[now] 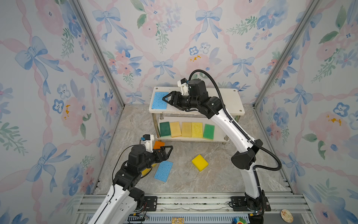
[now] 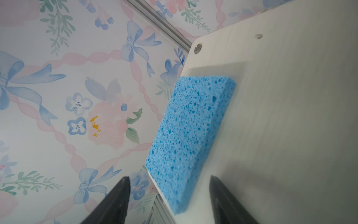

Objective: Place and organize the cleaning sponges onto the shelf
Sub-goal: 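Withdraw the right gripper down to the yellow sponge on the table, then grasp the yellow sponge with the right gripper and lift it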

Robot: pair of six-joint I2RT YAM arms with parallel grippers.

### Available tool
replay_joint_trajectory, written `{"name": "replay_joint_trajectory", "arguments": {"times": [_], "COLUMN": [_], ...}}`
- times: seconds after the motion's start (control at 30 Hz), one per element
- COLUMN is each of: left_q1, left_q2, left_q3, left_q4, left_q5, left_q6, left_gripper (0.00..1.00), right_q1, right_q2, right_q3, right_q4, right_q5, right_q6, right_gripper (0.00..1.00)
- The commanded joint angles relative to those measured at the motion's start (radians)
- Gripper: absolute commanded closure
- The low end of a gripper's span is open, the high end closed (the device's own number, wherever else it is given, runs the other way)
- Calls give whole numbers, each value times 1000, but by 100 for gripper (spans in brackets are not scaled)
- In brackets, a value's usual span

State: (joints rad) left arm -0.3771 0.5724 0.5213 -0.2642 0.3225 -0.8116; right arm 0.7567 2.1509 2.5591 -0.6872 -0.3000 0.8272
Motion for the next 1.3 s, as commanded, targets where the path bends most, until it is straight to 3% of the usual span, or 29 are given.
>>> {"name": "replay_joint_trajectory", "arguments": {"times": [0.0,0.23,0.33,0.6,0.73,0.8,0.97,1.1,1.27], "left_q1": [6,7,6,5,1,-17,-138,-214,-221], "left_q2": [-6,-10,-14,-12,4,21,75,82,35], "left_q3": [2,7,7,-41,-73,-86,-113,-110,-137], "left_q4": [-10,-9,-9,-3,26,58,172,180,181], "left_q5": [13,41,50,68,91,95,20,-36,-49], "left_q6": [5,-20,-29,-56,-73,-91,-175,-198,-227], "left_gripper": [2,2,2,2,2,2,2,2,2], "right_q1": [10,75,115,86,82,108,110,65,-10], "right_q2": [-31,-161,-289,-871,-1059,-1119,-1139,-1033,-937], "right_q3": [9,-56,-176,-1009,-1339,-1485,-1723,-1764,-1788], "right_q4": [-138,-113,-126,-56,-145,-148,2,87,190], "right_q5": [73,98,108,129,168,213,211,164,97], "right_q6": [-56,-210,-323,-378,-393,-393,-399,-433,-455], "right_gripper": [28,26,24,15,1,3,3,2,5]}}
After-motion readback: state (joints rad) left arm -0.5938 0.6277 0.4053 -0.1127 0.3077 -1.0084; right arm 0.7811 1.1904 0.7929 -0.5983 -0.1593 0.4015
